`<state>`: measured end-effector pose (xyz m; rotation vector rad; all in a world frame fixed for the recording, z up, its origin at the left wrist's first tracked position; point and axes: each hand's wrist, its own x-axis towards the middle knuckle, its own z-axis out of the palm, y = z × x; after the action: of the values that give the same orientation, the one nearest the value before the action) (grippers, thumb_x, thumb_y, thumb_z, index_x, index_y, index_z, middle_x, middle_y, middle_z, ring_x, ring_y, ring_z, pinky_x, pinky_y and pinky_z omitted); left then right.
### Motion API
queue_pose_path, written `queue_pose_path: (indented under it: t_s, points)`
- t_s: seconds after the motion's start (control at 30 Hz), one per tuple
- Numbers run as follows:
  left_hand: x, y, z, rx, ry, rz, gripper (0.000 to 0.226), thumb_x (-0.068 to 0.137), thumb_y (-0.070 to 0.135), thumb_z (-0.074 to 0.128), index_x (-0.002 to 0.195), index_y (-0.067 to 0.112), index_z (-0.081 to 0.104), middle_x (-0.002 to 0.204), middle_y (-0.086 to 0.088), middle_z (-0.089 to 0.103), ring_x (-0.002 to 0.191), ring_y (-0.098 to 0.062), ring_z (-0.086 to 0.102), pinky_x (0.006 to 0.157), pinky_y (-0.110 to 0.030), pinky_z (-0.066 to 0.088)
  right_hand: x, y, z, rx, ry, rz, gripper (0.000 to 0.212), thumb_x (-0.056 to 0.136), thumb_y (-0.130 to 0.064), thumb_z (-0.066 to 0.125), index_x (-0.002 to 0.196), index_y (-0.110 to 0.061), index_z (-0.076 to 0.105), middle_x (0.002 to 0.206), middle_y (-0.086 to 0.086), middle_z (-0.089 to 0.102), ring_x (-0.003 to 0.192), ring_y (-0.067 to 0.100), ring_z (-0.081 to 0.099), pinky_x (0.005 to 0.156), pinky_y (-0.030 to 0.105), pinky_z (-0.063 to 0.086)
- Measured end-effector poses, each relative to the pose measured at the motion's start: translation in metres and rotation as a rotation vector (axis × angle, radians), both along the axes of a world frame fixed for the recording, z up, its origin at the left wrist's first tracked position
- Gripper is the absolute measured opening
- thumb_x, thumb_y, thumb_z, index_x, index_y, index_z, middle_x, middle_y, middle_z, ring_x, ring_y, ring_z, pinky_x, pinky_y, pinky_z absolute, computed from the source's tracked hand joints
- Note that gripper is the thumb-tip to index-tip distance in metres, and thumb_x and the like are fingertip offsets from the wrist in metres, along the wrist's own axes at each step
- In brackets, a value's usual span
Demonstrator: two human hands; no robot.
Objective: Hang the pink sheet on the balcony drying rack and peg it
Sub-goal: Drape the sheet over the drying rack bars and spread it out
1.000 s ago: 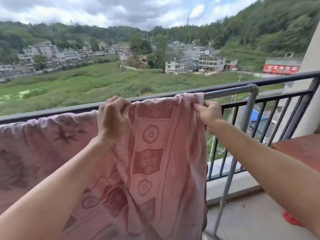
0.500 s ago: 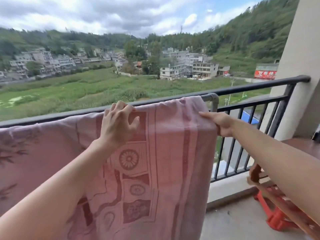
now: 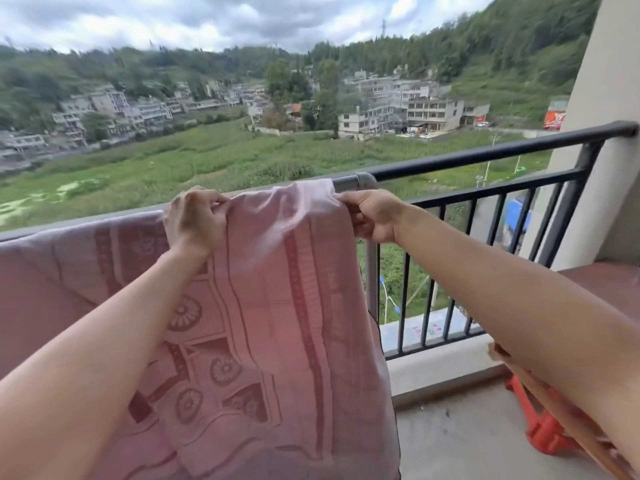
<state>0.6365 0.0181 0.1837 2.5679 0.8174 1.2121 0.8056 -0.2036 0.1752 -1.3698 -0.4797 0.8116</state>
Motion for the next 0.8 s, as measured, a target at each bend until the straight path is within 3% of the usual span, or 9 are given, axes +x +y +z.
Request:
queue_pose_path:
  t_s: [0.1, 0.2, 0.27, 0.37, 0.47, 0.53, 0.63, 0.73, 0.8]
  points:
    - [0.003, 0.004, 0.005, 0.009, -0.046, 0.015, 0.018, 0.089, 0.028, 0.063, 0.098, 0.017, 0.075, 0.103, -0.012, 0.072, 0.099, -0.035, 0.063, 0.082, -0.041, 0.048, 0.02, -0.009, 0.018, 0.031, -0.094, -0.141, 0.01, 0.09, -0.02, 0.067, 0.082, -0.016, 0.064, 0.067, -0.003, 0.059, 0.05, 0.006, 0.043, 0.043, 0.019, 0.027]
    - [0.011, 0.002, 0.012, 0.03, -0.206, -0.011, 0.016, 0.091, 0.021, 0.06, 0.095, 0.012, 0.072, 0.094, -0.013, 0.073, 0.088, -0.033, 0.065, 0.075, -0.037, 0.047, 0.046, -0.032, 0.047, 0.144, -0.068, -0.166, 0.021, 0.097, -0.028, 0.055, 0.083, -0.017, 0.066, 0.076, -0.003, 0.065, 0.067, 0.012, 0.059, 0.064, 0.026, 0.046]
    - [0.016, 0.008, 0.015, 0.013, -0.266, -0.008, 0.015, 0.093, 0.02, 0.057, 0.094, 0.011, 0.069, 0.091, -0.013, 0.072, 0.085, -0.033, 0.064, 0.072, -0.037, 0.046, 0.062, -0.039, 0.053, 0.171, -0.07, -0.222, 0.03, 0.101, -0.028, 0.045, 0.085, -0.016, 0.067, 0.075, -0.002, 0.066, 0.066, 0.013, 0.063, 0.064, 0.026, 0.052]
    - [0.025, 0.022, 0.009, -0.007, -0.132, 0.016, 0.015, 0.092, 0.026, 0.057, 0.094, 0.016, 0.068, 0.093, -0.013, 0.072, 0.088, -0.035, 0.064, 0.072, -0.039, 0.048, 0.087, -0.042, 0.025, -0.203, -0.469, -0.497, 0.026, 0.099, -0.023, 0.053, 0.079, -0.01, 0.064, 0.07, 0.005, 0.058, 0.061, 0.019, 0.054, 0.052, 0.024, 0.044]
    - [0.034, 0.016, -0.003, -0.006, -0.082, 0.0, 0.011, 0.09, 0.023, 0.059, 0.092, 0.018, 0.068, 0.094, -0.008, 0.072, 0.09, -0.033, 0.064, 0.075, -0.038, 0.046, 0.096, -0.045, -0.01, -0.568, -0.683, -0.443, 0.023, 0.091, -0.018, 0.065, 0.079, 0.001, 0.069, 0.07, 0.01, 0.06, 0.059, 0.022, 0.052, 0.051, 0.03, 0.041]
    - [0.037, 0.008, -0.004, 0.013, -0.221, -0.083, 0.008, 0.092, 0.018, 0.056, 0.092, 0.015, 0.064, 0.093, -0.006, 0.07, 0.088, -0.029, 0.063, 0.075, -0.036, 0.045, 0.094, -0.039, -0.011, -0.484, -0.675, -0.468, 0.015, 0.089, -0.014, 0.065, 0.078, -0.006, 0.071, 0.077, 0.009, 0.07, 0.072, 0.027, 0.067, 0.066, 0.04, 0.057]
    - [0.038, -0.003, -0.006, 0.079, -0.371, -0.202, 0.008, 0.094, 0.018, 0.053, 0.096, 0.012, 0.059, 0.092, -0.008, 0.069, 0.087, -0.029, 0.063, 0.081, -0.04, 0.047, 0.087, -0.031, 0.006, -0.332, -0.764, -0.592, 0.012, 0.088, -0.016, 0.063, 0.077, -0.016, 0.067, 0.08, 0.005, 0.069, 0.081, 0.024, 0.068, 0.077, 0.042, 0.058]
    - [0.039, -0.008, -0.022, 0.098, -0.104, -0.153, 0.021, 0.094, 0.036, 0.056, 0.103, 0.018, 0.063, 0.096, -0.006, 0.072, 0.097, -0.03, 0.062, 0.092, -0.045, 0.041, 0.083, -0.027, -0.001, -0.317, -0.771, -0.566, 0.011, 0.088, -0.018, 0.061, 0.078, -0.018, 0.066, 0.078, 0.0, 0.066, 0.075, 0.018, 0.062, 0.077, 0.042, 0.056]
    - [0.036, -0.008, -0.032, 0.128, -0.059, -0.17, 0.025, 0.092, 0.041, 0.059, 0.101, 0.02, 0.07, 0.091, -0.005, 0.074, 0.094, -0.028, 0.064, 0.089, -0.043, 0.043, 0.079, -0.03, -0.013, -0.277, -0.659, -0.542, 0.008, 0.088, -0.018, 0.062, 0.081, -0.018, 0.065, 0.081, 0.0, 0.065, 0.076, 0.018, 0.06, 0.078, 0.044, 0.056]
